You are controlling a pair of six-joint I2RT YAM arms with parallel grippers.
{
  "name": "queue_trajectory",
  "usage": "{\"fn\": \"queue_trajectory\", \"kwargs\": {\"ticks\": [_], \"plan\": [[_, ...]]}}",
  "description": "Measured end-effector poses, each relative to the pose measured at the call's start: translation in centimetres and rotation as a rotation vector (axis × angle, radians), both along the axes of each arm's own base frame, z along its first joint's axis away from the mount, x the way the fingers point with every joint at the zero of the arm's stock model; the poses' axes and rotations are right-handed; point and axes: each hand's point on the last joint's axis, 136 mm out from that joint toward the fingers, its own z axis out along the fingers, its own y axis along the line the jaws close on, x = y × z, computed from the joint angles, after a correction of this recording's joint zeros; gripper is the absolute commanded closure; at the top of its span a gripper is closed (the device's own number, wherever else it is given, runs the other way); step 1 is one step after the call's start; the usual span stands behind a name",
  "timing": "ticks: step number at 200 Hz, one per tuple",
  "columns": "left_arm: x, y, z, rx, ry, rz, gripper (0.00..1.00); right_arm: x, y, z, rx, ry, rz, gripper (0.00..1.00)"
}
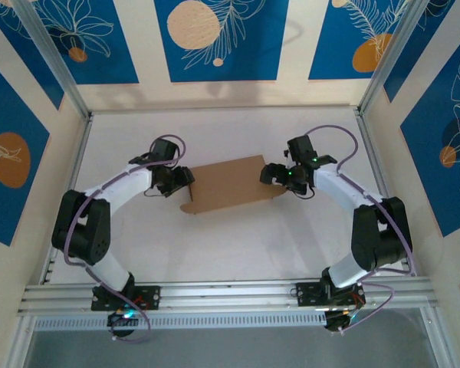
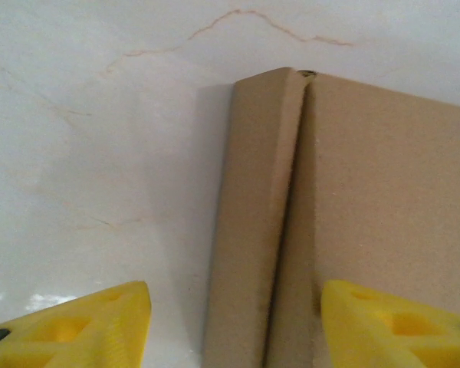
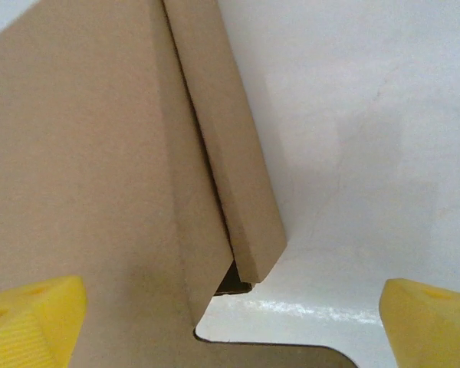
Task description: Fold the paper box
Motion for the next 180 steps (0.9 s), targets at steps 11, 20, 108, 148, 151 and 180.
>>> {"fn": "queue_trajectory", "kwargs": {"ticks": [11,20,108,148,151,180], "plan": [[0.2,0.0,-0.2,0.015,0.000,-0.012,0.40,0.4,-0.1,0.5,0.019,-0.017,0.008,0.01],[0.4,0.0,-0.2,0.022,-0.004,-0.018,0.40,0.8,0.0,0.7,0.045,-0.027,0.015,0.02],[1.2,-0.4,-1.7,0.039,-0.001,-0.065,0.58,3.1,1.2,-5.5,0.145,0.126,0.046,0.30],[1.9,-1.0,-1.7,0.020,-0.022,-0.075,0.66,3.6,1.9,-4.9,0.170,0.116,0.062,0.46],[1.9,-1.0,-1.7,0.018,-0.023,-0.076,0.67,3.6,1.9,-4.9,0.170,0.116,0.062,0.46],[2.2,-1.1,-1.6,0.016,-0.041,-0.092,0.71,3.3,1.7,-4.7,0.167,0.115,0.067,0.24]]}}
